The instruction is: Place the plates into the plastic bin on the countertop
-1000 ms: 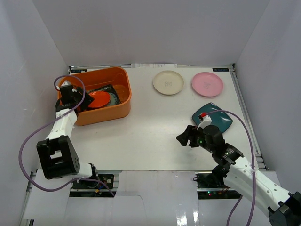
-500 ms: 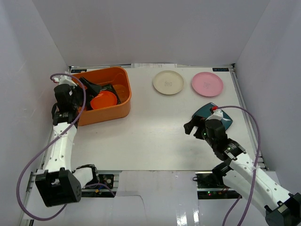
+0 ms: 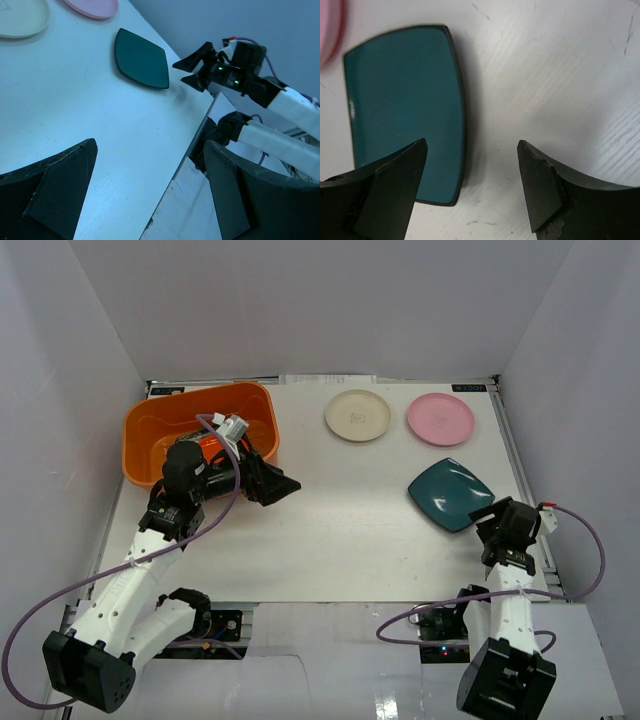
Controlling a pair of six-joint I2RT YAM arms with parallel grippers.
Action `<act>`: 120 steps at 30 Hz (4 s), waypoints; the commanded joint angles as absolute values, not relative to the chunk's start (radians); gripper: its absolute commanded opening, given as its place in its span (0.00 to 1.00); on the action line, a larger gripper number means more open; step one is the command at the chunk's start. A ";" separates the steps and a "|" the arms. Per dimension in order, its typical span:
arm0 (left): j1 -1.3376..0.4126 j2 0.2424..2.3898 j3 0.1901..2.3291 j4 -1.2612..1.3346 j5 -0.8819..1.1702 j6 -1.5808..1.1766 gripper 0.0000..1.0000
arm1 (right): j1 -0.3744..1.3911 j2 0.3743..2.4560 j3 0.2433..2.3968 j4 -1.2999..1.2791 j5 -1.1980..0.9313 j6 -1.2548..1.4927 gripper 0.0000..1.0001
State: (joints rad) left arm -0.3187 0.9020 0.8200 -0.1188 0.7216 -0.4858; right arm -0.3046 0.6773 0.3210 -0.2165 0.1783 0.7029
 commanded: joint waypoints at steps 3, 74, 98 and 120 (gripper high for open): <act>-0.386 0.874 0.827 -0.124 0.782 -0.445 0.98 | -0.379 0.794 0.203 0.018 -0.119 0.797 0.77; -0.470 1.091 1.040 -0.066 0.290 -0.687 0.00 | 0.071 0.710 0.261 0.483 -0.825 1.022 0.76; 0.351 1.400 1.163 -0.333 0.537 -0.585 0.00 | 0.222 1.067 0.285 0.554 -0.510 0.828 0.76; 0.256 1.424 1.077 -0.242 0.357 -0.540 0.98 | 0.264 1.879 0.840 0.708 0.089 1.025 0.79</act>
